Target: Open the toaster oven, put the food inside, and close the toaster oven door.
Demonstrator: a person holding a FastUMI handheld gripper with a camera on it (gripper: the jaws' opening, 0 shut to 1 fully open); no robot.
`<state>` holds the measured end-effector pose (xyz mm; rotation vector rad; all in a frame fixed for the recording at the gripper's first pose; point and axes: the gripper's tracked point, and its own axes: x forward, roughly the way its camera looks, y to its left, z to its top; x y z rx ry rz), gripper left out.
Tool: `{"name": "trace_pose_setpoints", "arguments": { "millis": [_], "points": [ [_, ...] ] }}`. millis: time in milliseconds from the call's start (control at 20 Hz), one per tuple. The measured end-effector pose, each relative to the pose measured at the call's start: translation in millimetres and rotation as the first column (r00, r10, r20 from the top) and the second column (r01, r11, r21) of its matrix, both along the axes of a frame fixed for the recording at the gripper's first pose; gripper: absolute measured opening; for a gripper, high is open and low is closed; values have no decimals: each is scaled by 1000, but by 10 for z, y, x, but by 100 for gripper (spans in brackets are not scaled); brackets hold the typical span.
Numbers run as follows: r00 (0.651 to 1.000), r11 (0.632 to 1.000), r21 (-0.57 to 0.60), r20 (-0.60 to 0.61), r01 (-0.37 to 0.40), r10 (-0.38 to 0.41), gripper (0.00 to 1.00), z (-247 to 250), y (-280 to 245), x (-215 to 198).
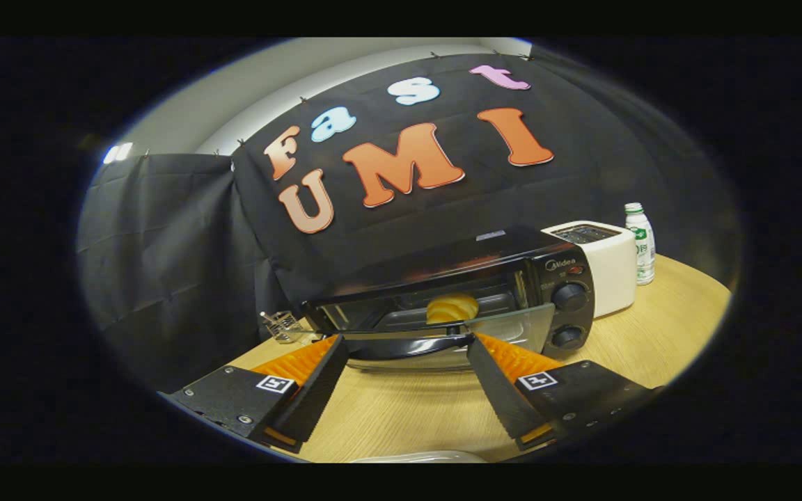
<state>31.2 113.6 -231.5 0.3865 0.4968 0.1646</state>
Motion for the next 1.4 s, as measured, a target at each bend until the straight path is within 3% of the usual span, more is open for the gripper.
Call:
{"name": "trace_pose_setpoints", "arguments": {
  "millis": [600,750,950,1400],
  "points": [
    [999,999,30,-24,38,-37,100,-26,-46,580],
    [1000,999,-23,-9,22,-23,100,-22,-92,519],
    [993,982,-185,119,42,-20,98,309,-241,415],
    [984,977,-212,175,1,37,97,891,-260,-204]
  ]
}}
